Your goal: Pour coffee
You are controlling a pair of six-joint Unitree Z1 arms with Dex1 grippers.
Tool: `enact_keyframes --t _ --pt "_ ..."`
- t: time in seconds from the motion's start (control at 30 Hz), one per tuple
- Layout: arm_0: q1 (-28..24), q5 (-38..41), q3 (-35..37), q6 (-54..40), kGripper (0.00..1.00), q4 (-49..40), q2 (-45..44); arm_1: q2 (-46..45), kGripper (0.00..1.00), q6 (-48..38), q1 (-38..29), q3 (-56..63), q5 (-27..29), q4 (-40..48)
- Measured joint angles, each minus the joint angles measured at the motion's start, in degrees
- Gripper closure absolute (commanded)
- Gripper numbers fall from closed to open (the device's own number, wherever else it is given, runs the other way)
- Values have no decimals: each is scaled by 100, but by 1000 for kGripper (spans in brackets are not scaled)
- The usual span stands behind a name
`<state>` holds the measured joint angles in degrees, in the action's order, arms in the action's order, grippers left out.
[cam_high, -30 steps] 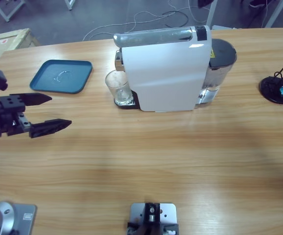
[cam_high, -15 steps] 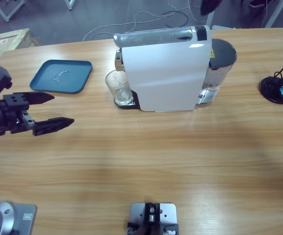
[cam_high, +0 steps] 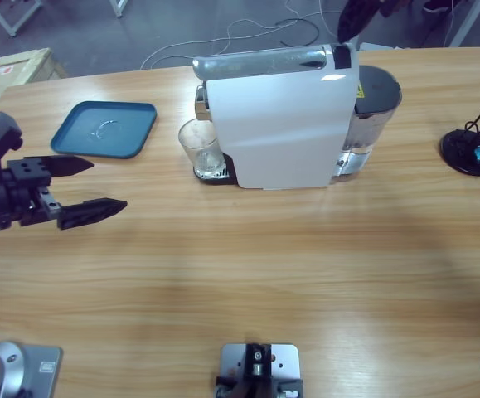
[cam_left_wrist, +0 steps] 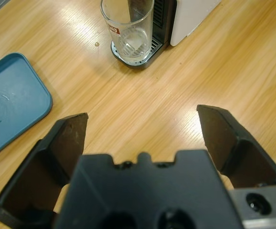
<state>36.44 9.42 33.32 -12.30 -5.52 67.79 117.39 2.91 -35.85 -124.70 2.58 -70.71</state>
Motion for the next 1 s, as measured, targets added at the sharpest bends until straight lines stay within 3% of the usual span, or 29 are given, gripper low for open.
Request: enact_keyframes --t 0.53,0.57,0.6,0.63,1.0 --pt "0 0 -34 0 18 5 1 -42 1000 0 -1 236 0 64" --pt "0 0 -34 0 18 5 1 -47 909 0 -1 238 3 70" --pt "0 0 -34 0 18 5 1 -56 329 0 -1 244 4 85" --pt "0 0 -34 0 18 5 1 -72 27 0 -1 259 4 120" --pt "1 0 -34 1 18 8 1 -1156 0 -526 -273 1099 72 630"
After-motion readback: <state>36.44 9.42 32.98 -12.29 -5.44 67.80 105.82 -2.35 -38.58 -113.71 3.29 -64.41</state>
